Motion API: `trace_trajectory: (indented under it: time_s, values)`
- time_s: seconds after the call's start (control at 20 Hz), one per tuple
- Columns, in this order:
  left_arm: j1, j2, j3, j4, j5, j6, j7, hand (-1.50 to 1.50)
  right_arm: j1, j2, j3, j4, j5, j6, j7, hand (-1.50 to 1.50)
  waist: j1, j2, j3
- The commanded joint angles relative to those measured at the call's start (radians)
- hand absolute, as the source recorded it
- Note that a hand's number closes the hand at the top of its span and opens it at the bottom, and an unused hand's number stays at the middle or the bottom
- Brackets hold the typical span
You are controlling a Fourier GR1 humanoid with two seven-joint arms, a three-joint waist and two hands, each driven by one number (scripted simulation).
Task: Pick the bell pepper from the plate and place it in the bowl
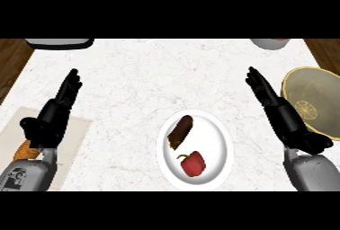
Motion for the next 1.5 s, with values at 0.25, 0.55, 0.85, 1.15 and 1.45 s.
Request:
trace_trajectory:
  time_s: [0.25,0.55,0.85,1.15,1.45]
  values:
    - [-0.086,0.009,0.0,-0.019,-0.064,0.043,0.008,0.0,-0.174,0.058,0.257,0.079,-0.218,0.534,-0.054,1.5,0.157,0.047,0.011]
    - [-0.096,0.003,-0.002,-0.015,-0.077,0.062,0.101,0.0,-0.289,-0.021,0.094,0.411,-0.156,0.654,-0.421,-1.5,0.072,0.033,0.008]
    - [-0.107,-0.026,-0.019,-0.017,-0.109,0.098,0.133,0.0,-0.394,-0.163,0.186,0.385,0.09,0.68,-0.648,-1.5,0.048,0.024,0.006]
    - [-0.094,-0.031,-0.012,-0.022,-0.116,0.104,0.134,0.0,-0.529,-0.232,0.318,0.351,0.259,0.581,-0.642,-1.5,0.043,0.02,0.004]
    - [-0.112,-0.018,0.027,-0.028,-0.112,0.104,0.162,0.0,-0.565,-0.188,0.517,0.297,0.464,0.45,-0.576,-1.5,0.029,0.016,0.002]
